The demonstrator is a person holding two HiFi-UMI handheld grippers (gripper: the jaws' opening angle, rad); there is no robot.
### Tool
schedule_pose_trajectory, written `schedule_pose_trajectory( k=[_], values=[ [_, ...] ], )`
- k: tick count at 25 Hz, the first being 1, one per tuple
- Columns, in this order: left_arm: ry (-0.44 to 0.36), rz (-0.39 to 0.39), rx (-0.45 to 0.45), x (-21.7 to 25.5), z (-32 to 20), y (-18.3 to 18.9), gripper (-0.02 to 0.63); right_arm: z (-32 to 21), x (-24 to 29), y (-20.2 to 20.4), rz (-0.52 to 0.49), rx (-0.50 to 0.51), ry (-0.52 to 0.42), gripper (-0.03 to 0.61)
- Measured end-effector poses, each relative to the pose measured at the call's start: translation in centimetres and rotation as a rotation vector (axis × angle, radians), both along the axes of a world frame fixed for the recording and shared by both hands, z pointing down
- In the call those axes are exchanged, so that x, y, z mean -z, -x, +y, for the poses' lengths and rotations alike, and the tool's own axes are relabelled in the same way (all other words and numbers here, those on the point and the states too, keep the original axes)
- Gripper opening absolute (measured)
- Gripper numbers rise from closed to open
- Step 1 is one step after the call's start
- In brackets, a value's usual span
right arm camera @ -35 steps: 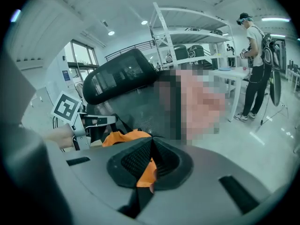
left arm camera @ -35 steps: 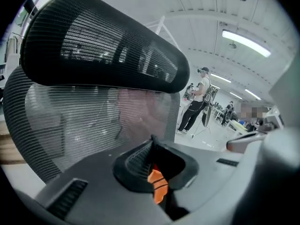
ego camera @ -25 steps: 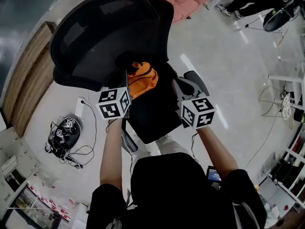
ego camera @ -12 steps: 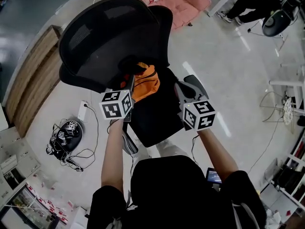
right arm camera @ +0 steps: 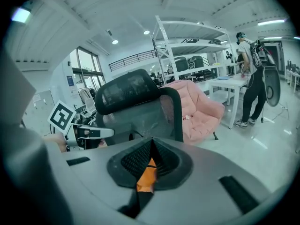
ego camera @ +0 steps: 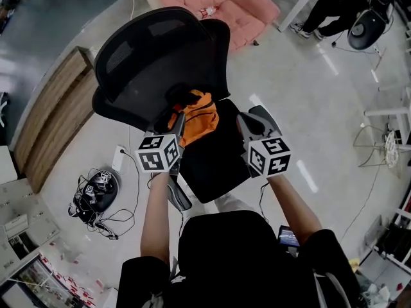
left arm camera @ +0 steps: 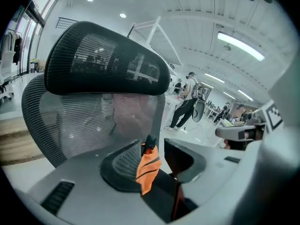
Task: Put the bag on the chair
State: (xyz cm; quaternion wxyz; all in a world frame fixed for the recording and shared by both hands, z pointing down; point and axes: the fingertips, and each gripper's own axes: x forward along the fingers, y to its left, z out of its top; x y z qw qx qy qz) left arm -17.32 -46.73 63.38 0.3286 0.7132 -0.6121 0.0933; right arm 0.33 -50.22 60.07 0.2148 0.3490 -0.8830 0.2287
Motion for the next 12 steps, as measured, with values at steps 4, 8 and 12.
schedule_pose_trajectory(
  k=[4, 8, 12],
  values=[
    [-0.017, 0.004, -0.023, 1.3, 1.5, -0.4, 0.144, 1.0, 1.2, 0.3, -0.008, -0.007, -0.015, 0.002],
    [-0.035, -0.003, -0.044, 2.8, 2.6, -0.7, 0.116, 1.8, 2.5, 0.9, -0.016, -0.009, -0.033, 0.002],
    [-0.062, -0.007, -0.054, 4.3, 4.3, -0.9, 0.089, 3.4, 3.7, 1.5, -0.030, -0.006, -0.052, 0.002]
  ],
)
